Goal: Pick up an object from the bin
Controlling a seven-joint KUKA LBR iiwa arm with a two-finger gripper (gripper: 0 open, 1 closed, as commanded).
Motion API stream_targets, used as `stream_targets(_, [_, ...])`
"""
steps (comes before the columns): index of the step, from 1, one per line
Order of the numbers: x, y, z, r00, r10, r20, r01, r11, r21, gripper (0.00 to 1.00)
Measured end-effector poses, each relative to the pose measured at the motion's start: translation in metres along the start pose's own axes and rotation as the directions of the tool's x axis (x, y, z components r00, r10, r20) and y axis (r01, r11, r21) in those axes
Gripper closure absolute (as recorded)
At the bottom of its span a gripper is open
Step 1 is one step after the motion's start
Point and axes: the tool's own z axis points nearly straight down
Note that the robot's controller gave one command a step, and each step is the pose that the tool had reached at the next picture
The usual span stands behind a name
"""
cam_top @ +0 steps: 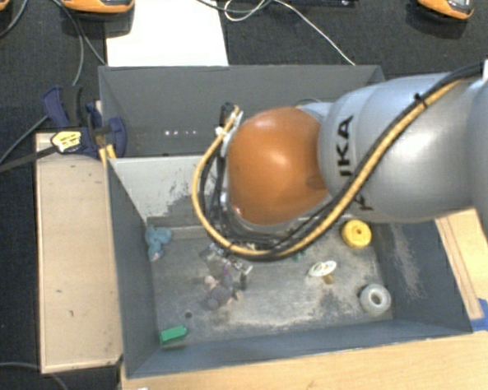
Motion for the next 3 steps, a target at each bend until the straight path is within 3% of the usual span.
stream_targets(1, [0.037,-0.019,0.04,0.982,0.188,-0.003,-0.188,0.982,0.0,0.0])
stream_targets(3, [0.026,-0.029,0.035,0.99,0.142,0.003,-0.142,0.99,0.001,0.0])
